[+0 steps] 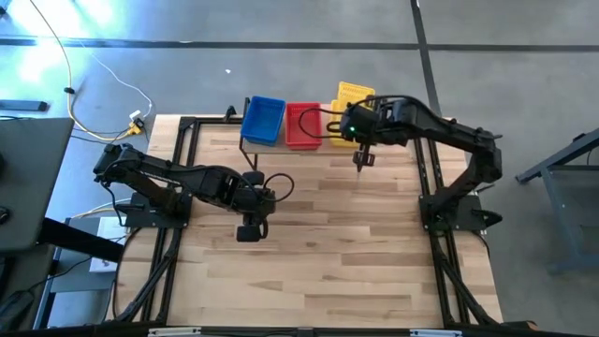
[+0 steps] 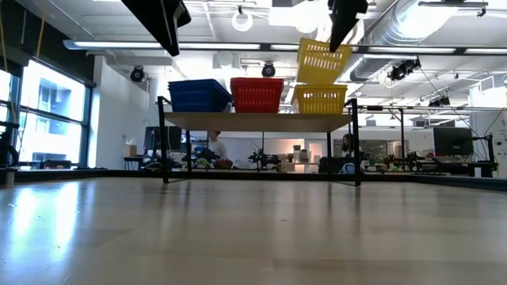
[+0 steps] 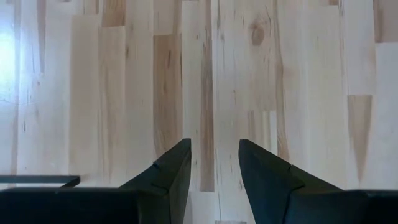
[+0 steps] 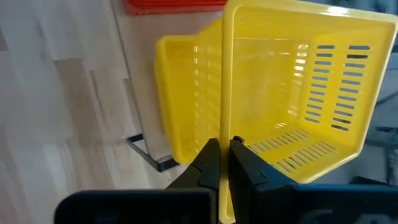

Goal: Stack baskets on shelf by color
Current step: Stack the yellow bin on top of the yellow bin on the shelf

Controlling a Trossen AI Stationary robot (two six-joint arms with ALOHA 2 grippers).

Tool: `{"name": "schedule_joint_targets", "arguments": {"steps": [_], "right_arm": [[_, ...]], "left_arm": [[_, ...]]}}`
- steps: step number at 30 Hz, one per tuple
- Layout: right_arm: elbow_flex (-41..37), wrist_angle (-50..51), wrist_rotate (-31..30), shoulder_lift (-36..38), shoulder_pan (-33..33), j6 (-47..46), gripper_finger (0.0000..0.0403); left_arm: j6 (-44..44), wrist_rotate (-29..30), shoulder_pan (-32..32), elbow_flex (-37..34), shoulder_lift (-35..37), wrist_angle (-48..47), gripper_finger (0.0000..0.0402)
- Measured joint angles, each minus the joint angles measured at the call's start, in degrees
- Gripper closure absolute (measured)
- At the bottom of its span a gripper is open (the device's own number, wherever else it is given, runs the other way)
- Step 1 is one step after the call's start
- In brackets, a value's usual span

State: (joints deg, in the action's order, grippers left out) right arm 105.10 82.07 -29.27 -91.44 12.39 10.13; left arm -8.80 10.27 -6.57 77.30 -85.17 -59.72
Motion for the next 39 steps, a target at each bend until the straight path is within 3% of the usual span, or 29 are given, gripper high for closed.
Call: {"name": "schedule_joint_targets", "arguments": {"steps": [13, 28, 39], "right_arm": [[-0.02, 0.49, 2.23, -5.59, 1.52, 3.77, 0.0403], [-0.02, 0.4, 2.54, -6.18, 3.46, 4.39, 0.0402], [-0.02, -1.64, -1.93, -6.16, 3.44, 5.45, 0.0312]], "left_arm": [[3.1, 0.8, 0.0, 0.0, 0.0, -0.02, 0.0275], [4.02, 0.84, 0.07, 0.02, 0.0, -0.13, 0.0275], [4.02, 0.82, 0.07, 0.02, 0.0, -0.18, 0.0275]]}}
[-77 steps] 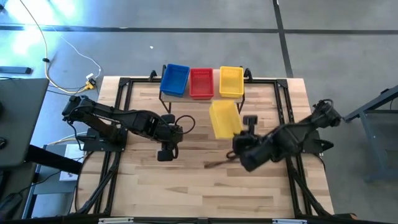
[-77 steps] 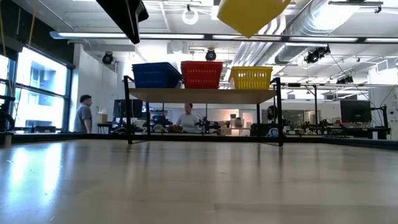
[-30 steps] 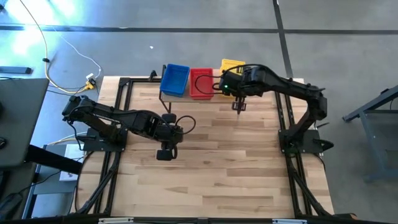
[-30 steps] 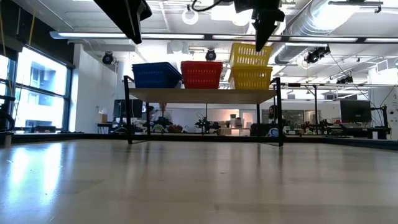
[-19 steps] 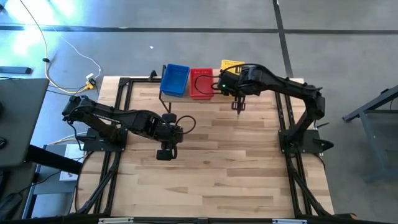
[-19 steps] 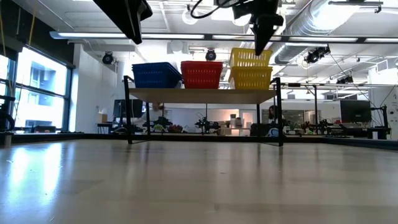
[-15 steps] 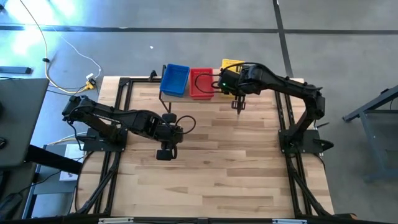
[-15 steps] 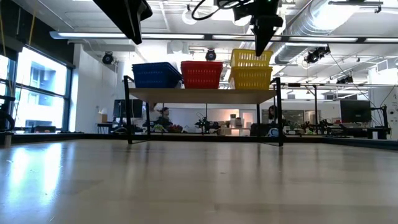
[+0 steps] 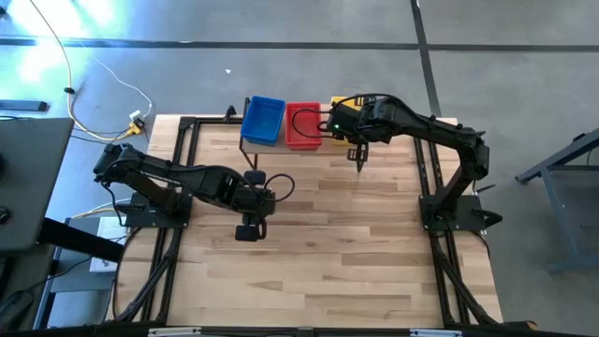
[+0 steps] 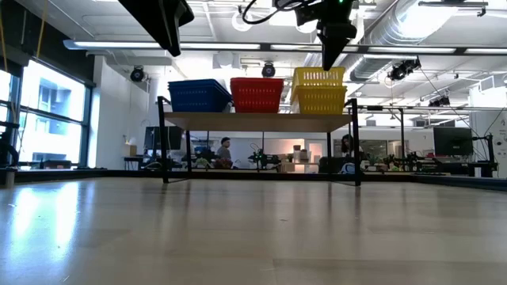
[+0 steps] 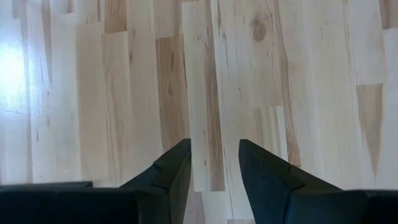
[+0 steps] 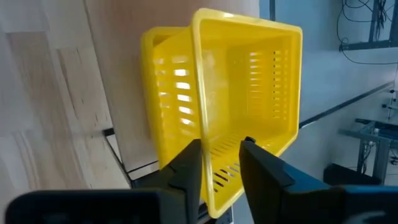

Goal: Stack baskets on shelf by color
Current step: Stack the yellow bin on top of the yellow bin on the shelf, then return to Home Position

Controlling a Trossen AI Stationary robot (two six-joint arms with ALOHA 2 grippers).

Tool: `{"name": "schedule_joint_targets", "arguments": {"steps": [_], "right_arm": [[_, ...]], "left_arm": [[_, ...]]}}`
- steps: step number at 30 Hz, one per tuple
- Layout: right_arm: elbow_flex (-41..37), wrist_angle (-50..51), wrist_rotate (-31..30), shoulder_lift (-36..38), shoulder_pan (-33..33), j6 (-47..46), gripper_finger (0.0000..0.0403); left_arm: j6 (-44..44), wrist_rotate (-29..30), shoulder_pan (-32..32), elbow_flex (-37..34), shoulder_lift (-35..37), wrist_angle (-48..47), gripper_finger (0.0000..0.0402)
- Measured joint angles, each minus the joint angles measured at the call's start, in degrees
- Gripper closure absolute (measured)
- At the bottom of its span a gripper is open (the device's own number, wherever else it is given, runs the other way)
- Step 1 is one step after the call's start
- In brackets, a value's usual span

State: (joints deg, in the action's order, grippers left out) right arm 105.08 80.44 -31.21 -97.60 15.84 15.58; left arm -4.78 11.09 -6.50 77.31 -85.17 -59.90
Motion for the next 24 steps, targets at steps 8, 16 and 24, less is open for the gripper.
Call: {"name": "schedule_joint_targets", "arguments": {"steps": [8, 16, 24], "right_arm": [[0.0, 0.06, 2.21, 0.11, -0.11, 0.22, 0.0294], [3.05, 0.75, 4.9, 0.2, -1.43, -0.55, 0.0293], [7.33, 0.43, 10.73, 1.04, -3.67, -4.74, 0.0293]], "left_arm": [[0.48, 0.0, 0.0, 0.0, 0.0, 0.0, 0.0275], [2.11, -0.02, 0.0, 0.0, 0.0, 0.0, 0.0275], [3.32, -1.95, 0.22, -0.76, 2.93, 1.36, 0.0275]]}}
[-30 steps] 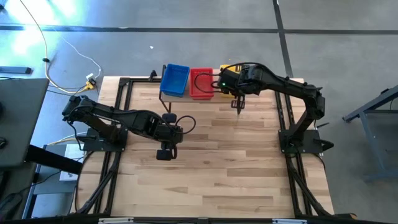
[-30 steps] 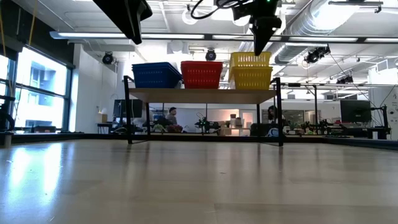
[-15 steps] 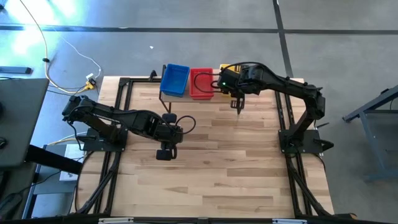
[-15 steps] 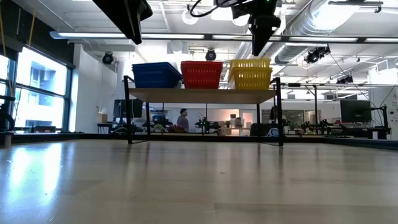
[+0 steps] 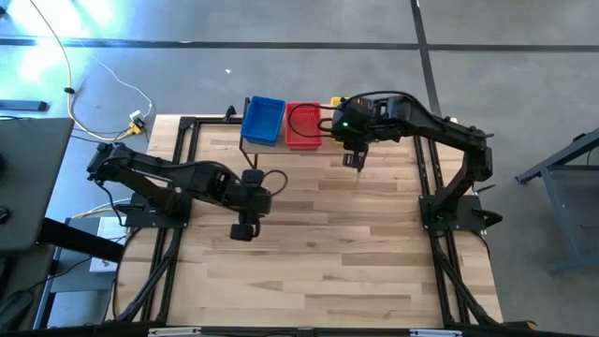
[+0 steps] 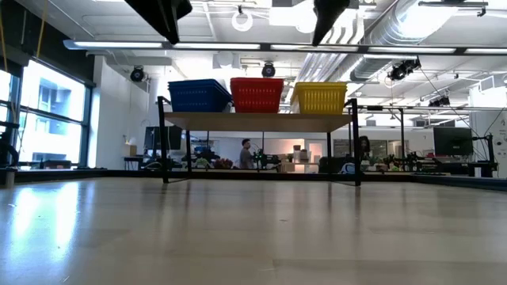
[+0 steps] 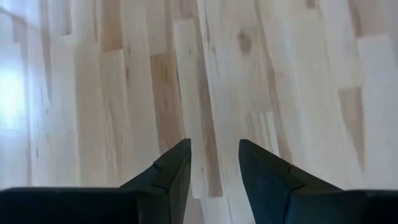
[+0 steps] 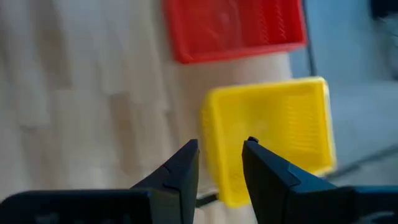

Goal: Stack baskets on shelf by color
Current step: Return to Home Position

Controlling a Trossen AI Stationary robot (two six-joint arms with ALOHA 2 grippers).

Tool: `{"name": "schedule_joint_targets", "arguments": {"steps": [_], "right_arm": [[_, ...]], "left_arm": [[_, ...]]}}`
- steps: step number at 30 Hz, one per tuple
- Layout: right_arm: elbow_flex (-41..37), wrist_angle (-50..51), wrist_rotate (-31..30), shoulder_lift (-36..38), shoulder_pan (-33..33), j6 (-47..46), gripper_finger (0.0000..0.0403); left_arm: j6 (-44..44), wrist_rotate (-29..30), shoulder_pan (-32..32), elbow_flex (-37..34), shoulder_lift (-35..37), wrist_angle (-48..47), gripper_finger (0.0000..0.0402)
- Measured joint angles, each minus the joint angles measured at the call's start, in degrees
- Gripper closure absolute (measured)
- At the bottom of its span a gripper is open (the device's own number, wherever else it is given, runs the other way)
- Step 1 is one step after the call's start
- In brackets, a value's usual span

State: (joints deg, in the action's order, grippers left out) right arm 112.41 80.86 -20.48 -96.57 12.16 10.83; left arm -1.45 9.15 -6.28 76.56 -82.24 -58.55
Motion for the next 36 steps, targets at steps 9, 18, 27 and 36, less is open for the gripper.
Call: {"name": "schedule_joint_targets", "arguments": {"steps": [9, 18, 27, 36], "right_arm": [[-1.21, -1.5, 3.45, 2.39, -4.52, -1.84, 0.0293], [-1.85, -1.51, 1.96, 2.71, -7.04, -3.32, 0.0293], [-19.73, -11.86, 1.91, 9.88, -7.08, -3.72, 0.0293], [-40.0, -27.39, 1.75, 24.98, -7.05, -7.39, 0.0293]], "left_arm": [[-4.28, -1.05, 0.02, -12.51, 13.01, 13.8, 0.0275], [-7.71, -0.59, 0.04, -26.81, 26.42, 27.9, 0.0275], [-9.97, 0.48, -0.11, -43.79, 38.49, 44.46, 0.0275], [-10.54, 0.48, -0.07, -55.27, 46.3, 51.38, 0.0275]]}}
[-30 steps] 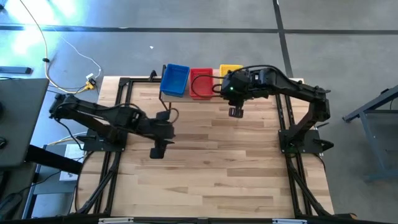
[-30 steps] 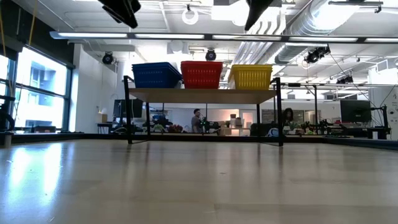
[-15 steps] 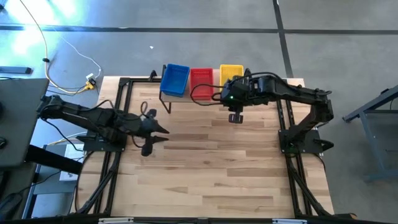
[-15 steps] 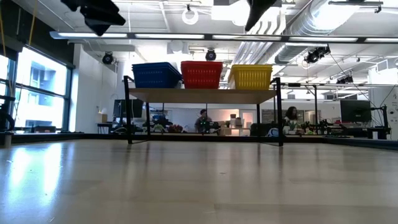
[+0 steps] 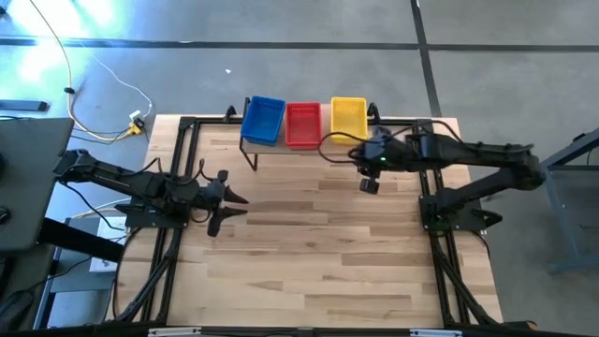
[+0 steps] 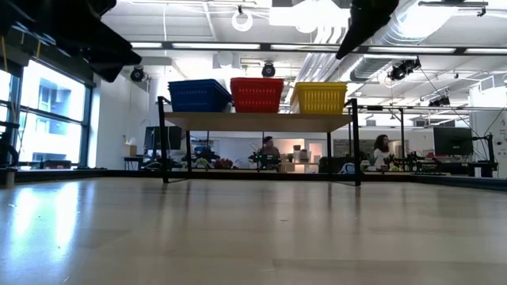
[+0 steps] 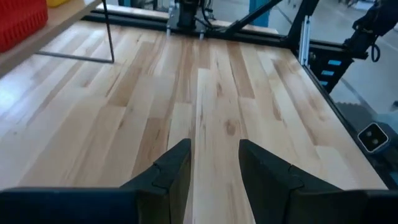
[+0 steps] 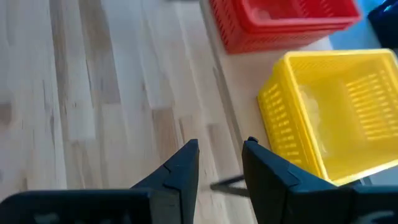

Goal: Stack baskets on shelf by color
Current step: Return to Home Position

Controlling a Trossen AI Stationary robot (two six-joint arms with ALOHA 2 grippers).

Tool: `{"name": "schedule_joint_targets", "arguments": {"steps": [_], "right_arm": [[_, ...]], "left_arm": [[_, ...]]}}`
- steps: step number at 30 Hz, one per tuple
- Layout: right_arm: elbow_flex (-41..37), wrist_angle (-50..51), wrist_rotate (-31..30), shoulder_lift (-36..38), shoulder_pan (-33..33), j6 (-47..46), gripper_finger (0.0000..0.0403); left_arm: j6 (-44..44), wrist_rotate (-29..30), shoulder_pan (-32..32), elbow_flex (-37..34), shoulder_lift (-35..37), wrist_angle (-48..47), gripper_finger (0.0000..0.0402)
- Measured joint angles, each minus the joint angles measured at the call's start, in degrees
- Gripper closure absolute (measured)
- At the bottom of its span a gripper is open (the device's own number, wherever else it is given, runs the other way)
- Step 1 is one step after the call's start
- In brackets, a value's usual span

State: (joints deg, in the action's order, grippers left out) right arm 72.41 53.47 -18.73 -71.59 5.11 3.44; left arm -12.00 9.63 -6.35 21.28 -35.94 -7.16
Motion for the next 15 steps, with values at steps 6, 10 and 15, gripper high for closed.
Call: {"name": "schedule_joint_targets", "arguments": {"steps": [6, 10, 15], "right_arm": [[-9.6, -9.51, -0.03, 9.18, -0.35, -0.48, 0.0293], [-15.92, -16.23, 0.38, 14.71, -1.46, -0.17, 0.0293], [-24.75, -23.85, 0.43, 21.55, -2.81, -0.72, 0.0293]], "left_arm": [[1.11, -0.02, 0.0, -5.09, 3.62, 4.63, 0.0275], [2.53, 0.03, 0.0, -8.25, 5.8, 8.29, 0.0275], [3.13, 0.02, 0.0, -11.97, 8.28, 12.21, 0.0275]]}}
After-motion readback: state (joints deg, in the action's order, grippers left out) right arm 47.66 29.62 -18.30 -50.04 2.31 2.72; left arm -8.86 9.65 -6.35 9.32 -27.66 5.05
